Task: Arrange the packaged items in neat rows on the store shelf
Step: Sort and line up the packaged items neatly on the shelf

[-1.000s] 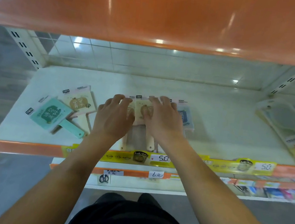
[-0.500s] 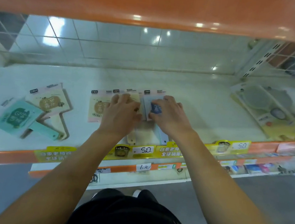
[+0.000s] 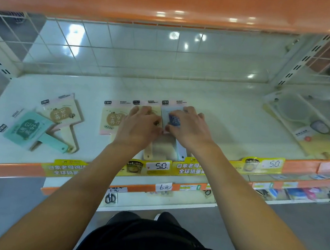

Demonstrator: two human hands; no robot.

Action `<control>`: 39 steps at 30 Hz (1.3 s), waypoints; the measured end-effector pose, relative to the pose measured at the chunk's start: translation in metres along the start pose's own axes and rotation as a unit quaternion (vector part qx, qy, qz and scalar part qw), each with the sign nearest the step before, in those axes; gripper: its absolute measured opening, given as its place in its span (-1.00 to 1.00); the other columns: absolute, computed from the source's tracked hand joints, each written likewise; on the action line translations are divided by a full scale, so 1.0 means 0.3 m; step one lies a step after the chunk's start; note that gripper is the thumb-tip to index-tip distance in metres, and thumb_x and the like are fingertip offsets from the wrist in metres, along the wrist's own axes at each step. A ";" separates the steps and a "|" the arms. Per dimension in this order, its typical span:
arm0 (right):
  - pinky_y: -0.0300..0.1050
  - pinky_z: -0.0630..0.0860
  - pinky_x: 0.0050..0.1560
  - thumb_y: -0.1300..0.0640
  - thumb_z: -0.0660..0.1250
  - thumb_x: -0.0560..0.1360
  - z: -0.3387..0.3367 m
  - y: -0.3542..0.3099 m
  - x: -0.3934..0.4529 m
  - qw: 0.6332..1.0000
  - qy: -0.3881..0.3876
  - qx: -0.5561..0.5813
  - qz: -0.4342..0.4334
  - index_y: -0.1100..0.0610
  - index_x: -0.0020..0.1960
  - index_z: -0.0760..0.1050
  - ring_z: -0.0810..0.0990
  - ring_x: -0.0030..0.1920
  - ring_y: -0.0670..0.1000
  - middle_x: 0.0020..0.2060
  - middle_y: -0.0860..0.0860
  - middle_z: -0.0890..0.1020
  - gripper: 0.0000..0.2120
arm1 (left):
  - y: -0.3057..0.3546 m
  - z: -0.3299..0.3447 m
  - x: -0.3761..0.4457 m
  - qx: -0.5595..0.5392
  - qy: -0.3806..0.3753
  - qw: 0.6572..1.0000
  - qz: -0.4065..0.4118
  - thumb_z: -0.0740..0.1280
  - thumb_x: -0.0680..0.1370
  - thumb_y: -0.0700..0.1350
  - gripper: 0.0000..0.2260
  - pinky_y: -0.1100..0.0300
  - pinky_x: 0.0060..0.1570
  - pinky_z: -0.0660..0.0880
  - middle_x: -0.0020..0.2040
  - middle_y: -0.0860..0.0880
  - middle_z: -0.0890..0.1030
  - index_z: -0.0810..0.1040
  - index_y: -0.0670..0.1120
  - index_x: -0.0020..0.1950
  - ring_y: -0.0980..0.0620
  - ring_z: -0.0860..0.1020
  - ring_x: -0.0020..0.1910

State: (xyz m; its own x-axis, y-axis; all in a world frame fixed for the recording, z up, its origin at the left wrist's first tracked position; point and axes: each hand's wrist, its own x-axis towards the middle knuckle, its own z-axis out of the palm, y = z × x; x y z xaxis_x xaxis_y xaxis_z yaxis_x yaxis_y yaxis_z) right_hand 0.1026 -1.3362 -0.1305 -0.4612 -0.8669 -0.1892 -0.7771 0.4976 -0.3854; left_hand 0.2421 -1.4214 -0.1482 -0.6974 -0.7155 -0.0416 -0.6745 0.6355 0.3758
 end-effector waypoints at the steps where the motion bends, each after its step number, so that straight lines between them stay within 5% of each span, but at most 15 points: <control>1: 0.00 0.38 0.16 -0.11 0.32 0.54 0.000 0.003 0.000 1.000 0.000 0.001 -0.002 -0.11 0.42 0.38 0.29 0.30 0.20 0.44 0.03 0.27 -0.54 | 0.003 0.000 -0.001 0.000 0.000 1.000 0.002 0.33 0.50 0.11 -0.74 -0.08 0.25 0.37 0.29 -0.02 0.44 0.59 0.06 0.12 -0.12 0.30 0.35; 22: -0.03 0.41 0.07 -0.18 0.29 0.55 0.021 0.039 0.001 1.000 0.017 -0.001 -0.024 -0.14 0.38 0.40 0.29 0.24 0.17 0.33 0.01 0.33 -0.58 | 0.038 0.026 -0.020 0.033 0.036 0.999 -0.010 0.36 0.48 0.08 -0.67 0.05 0.19 0.29 0.31 0.01 0.41 0.52 0.03 0.22 -0.06 0.28 0.33; 26: 0.01 0.41 0.20 -0.11 0.29 0.53 0.002 0.048 -0.011 0.999 -0.019 -0.001 -0.046 -0.12 0.45 0.32 0.27 0.25 0.18 0.40 0.02 0.27 -0.50 | 0.038 0.032 -0.020 0.023 0.043 0.999 -0.014 0.38 0.46 0.07 -0.67 0.02 0.24 0.27 0.32 0.02 0.41 0.53 0.03 0.20 -0.06 0.28 0.35; 33: -0.06 0.40 -0.02 -0.02 0.33 0.47 0.031 0.045 -0.024 0.999 0.015 -0.028 -0.043 -0.10 0.42 0.33 0.28 0.20 0.16 0.37 -0.01 0.28 -0.47 | 0.028 0.032 -0.013 0.029 0.044 0.999 -0.001 0.38 0.46 0.05 -0.66 0.09 0.18 0.31 0.28 0.01 0.43 0.54 0.01 0.20 -0.05 0.31 0.30; 39: -0.02 0.44 0.06 -0.01 0.36 0.47 0.031 0.049 -0.015 0.999 0.022 -0.011 -0.039 -0.09 0.41 0.36 0.29 0.17 0.16 0.34 0.01 0.32 -0.48 | 0.022 0.029 -0.008 0.013 0.033 0.999 -0.004 0.39 0.46 0.03 -0.67 0.11 0.22 0.32 0.32 0.02 0.41 0.55 0.01 0.20 -0.02 0.29 0.34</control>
State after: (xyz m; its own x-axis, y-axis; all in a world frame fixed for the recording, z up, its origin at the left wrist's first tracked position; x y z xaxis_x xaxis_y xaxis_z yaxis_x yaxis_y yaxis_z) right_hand 0.0974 -1.3254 -0.1438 -0.4174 -0.9009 -0.1191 -0.8202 0.4299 -0.3773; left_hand 0.2371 -1.4130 -0.1535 -0.6751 -0.7375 0.0170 -0.6868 0.6367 0.3507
